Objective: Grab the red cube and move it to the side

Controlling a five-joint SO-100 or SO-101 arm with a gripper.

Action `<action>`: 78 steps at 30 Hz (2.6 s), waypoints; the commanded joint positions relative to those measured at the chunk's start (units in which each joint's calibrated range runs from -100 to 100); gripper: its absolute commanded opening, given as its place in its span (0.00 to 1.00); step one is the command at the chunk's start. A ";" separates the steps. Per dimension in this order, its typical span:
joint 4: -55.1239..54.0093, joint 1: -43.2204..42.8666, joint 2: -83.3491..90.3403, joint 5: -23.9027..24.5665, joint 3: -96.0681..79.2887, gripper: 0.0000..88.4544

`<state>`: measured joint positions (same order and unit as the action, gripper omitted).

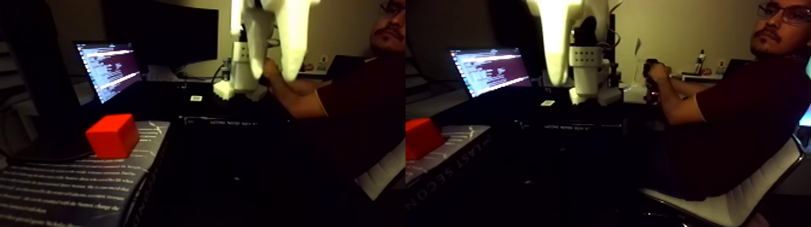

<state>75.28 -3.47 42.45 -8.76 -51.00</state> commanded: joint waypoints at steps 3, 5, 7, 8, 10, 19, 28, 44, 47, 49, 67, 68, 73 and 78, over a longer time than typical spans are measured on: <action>-8.72 -4.02 13.18 2.90 -13.08 0.02; -10.92 -4.85 17.22 3.66 -16.98 0.02; -12.78 -5.02 21.33 4.74 -21.07 0.01; -13.45 -5.10 23.52 5.39 -23.06 0.00; -14.55 -5.27 27.80 6.57 -26.69 0.01; -14.63 -5.77 42.26 9.11 -35.49 0.01; -14.04 -6.18 50.91 10.73 -41.93 0.01; -13.62 -5.68 56.21 10.35 -44.74 0.01; -12.52 -5.85 56.46 10.35 -44.65 0.01; -12.52 -5.77 56.46 10.35 -44.65 0.01; -12.52 -5.77 56.46 10.35 -44.65 0.01; -12.52 -5.77 56.46 10.35 -44.65 0.01; -12.52 -5.77 56.46 10.35 -44.65 0.01; -12.52 -5.77 56.46 10.35 -44.65 0.01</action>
<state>62.46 -9.50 98.82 1.84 -95.74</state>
